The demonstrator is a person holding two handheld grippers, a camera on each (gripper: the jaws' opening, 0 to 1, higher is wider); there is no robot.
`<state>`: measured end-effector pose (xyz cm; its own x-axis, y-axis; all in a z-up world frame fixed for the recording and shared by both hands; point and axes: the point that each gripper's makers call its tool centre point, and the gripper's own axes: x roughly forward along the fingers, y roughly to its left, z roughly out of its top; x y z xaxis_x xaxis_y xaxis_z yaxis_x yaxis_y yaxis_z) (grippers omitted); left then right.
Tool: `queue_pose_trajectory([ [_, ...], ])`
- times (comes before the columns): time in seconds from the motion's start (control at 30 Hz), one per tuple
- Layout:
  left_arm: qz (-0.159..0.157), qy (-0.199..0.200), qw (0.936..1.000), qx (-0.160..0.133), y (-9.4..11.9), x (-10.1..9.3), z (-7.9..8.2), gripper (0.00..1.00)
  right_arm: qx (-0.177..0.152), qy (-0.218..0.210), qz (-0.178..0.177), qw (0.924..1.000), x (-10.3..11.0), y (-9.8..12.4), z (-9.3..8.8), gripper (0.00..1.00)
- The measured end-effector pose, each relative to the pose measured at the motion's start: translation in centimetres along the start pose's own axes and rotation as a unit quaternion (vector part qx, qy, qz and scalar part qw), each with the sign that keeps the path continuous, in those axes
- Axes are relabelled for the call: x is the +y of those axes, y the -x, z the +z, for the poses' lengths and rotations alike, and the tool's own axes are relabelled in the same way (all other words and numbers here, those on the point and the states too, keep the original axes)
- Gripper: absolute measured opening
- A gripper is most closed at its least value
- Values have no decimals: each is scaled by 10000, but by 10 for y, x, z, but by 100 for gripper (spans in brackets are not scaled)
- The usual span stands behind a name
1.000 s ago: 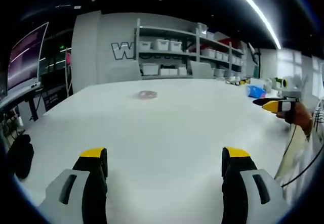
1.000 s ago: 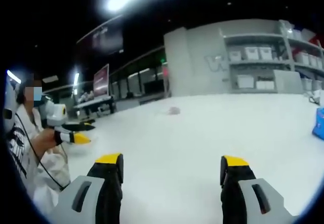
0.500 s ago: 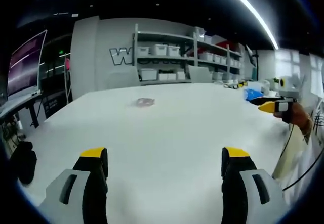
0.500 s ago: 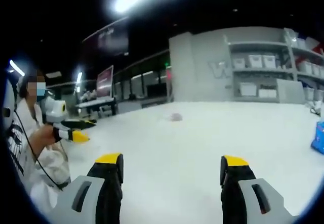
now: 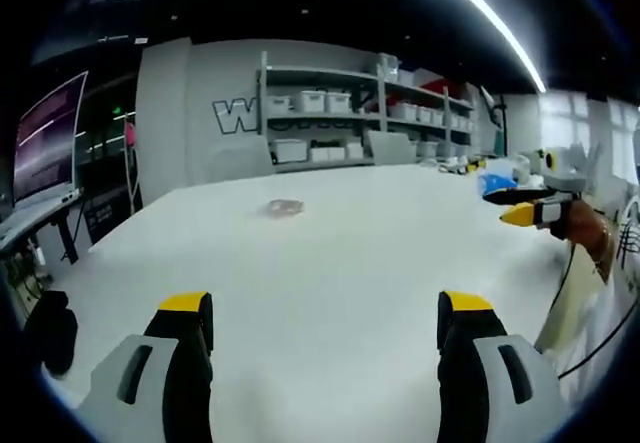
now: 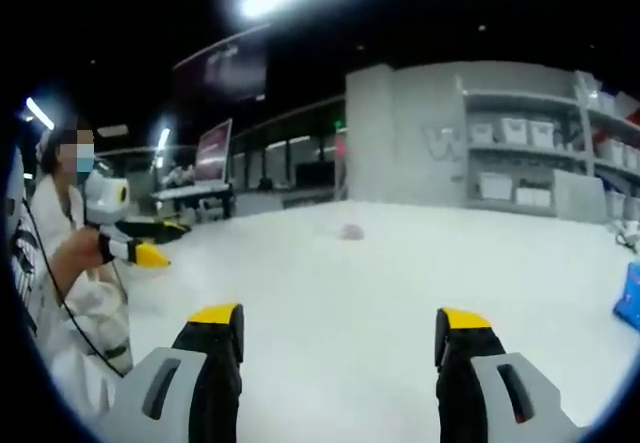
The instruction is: Open the resealable bag by pulling the two sides of the seal apart until the entire bag opening is separated and visibly accessible.
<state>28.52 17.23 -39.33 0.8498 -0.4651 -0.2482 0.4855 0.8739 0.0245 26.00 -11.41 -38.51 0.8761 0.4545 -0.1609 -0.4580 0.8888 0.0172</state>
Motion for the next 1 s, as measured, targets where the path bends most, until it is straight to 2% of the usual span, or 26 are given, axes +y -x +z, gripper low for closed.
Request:
queue_pose_trajectory([
  [0.17, 6, 21, 10000, -73, -3, 0, 3, 91, 6, 53, 27, 10000, 0, -2, 1, 78],
  [0.4, -51, 47, 10000, 45, -8, -1, -5, 91, 117, 209, -8, 9997, -4, -9, -3, 77],
  [0.67, -11, 72, 10000, 67, -9, 4, -6, 91, 201, 151, 15, 9997, -6, -17, -9, 76],
  [1.0, -50, 114, 9999, 101, -15, 4, -9, 91, 215, 223, -8, 9995, -9, -23, -5, 72],
])
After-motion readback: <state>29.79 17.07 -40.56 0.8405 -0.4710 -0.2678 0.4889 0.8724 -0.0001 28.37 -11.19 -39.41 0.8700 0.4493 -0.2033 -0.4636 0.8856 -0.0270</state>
